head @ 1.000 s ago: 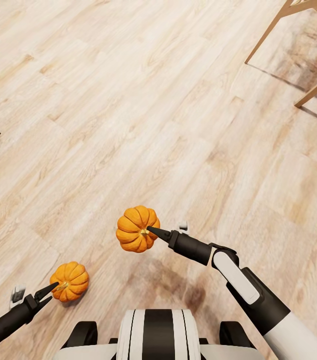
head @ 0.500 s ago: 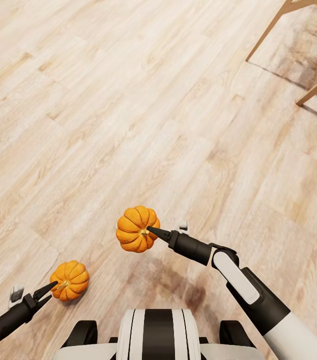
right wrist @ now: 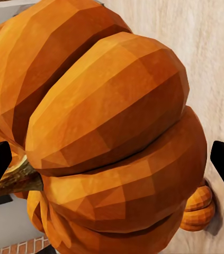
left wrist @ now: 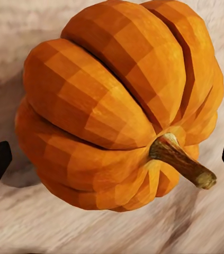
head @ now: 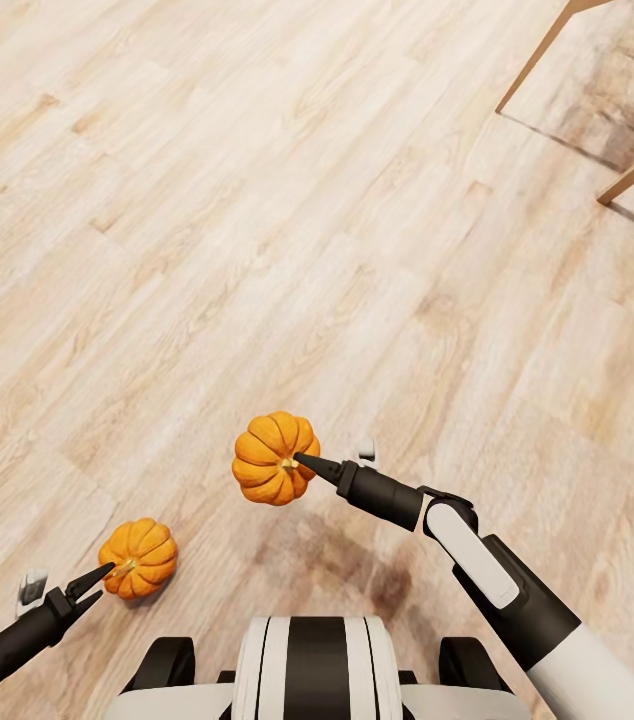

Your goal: Place each of the two pumpkins and all three candles from the living room inside a cabinet in the living room (use any cabinet), then make sure every cabinet is closed, and position the cauldron so it is next to a table in the living room.

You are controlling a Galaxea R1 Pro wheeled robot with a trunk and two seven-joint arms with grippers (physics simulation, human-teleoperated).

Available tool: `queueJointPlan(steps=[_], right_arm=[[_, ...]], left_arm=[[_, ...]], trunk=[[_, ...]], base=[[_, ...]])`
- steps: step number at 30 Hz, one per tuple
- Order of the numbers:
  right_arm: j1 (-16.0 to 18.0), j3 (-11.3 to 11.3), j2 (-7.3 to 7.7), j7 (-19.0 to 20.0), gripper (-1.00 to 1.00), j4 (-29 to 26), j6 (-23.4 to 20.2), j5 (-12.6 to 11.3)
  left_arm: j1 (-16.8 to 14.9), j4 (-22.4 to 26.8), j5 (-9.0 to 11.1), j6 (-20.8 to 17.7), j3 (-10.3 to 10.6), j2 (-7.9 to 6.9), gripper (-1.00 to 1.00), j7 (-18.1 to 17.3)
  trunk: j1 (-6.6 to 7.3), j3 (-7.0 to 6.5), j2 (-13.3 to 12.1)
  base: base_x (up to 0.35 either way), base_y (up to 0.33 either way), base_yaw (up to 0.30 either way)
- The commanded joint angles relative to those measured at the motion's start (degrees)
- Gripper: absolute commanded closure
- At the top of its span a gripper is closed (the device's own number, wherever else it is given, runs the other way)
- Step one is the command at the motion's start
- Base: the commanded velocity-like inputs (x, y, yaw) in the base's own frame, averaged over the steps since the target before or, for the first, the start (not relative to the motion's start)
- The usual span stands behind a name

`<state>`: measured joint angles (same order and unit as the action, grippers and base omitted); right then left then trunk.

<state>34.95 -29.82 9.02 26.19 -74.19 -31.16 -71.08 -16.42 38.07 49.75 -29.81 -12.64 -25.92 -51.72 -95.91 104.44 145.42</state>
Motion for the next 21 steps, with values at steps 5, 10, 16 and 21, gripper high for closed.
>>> queueJointPlan(steps=[5, 10, 16, 21], right_arm=[[0.0, -0.1, 0.04, 0.0, 1.00, 0.0, -0.2, -0.5], [0.0, -0.1, 0.04, 0.0, 1.00, 0.0, -0.2, -0.5], [0.0, -0.1, 0.04, 0.0, 1.00, 0.0, -0.2, -0.5], [0.0, -0.1, 0.04, 0.0, 1.00, 0.0, -0.2, -0.5]], left_arm=[[0.0, 0.0, 0.3, -0.4, 0.0, 0.01, -1.00, 0.0], [0.0, 0.0, 0.3, -0.4, 0.0, 0.07, -1.00, 0.0], [0.0, 0.0, 0.3, -0.4, 0.0, 0.08, -1.00, 0.0], [0.0, 0.1, 0.3, -0.4, 0.1, 0.03, -1.00, 0.0]], trunk=[[-0.07, 0.56, 0.0], [-0.12, 0.56, 0.1], [-0.20, 0.56, 0.1], [-0.30, 0.56, 0.2]], base=[[0.000, 0.000, 0.000], [0.000, 0.000, 0.000], [0.000, 0.000, 0.000], [0.000, 0.000, 0.000]])
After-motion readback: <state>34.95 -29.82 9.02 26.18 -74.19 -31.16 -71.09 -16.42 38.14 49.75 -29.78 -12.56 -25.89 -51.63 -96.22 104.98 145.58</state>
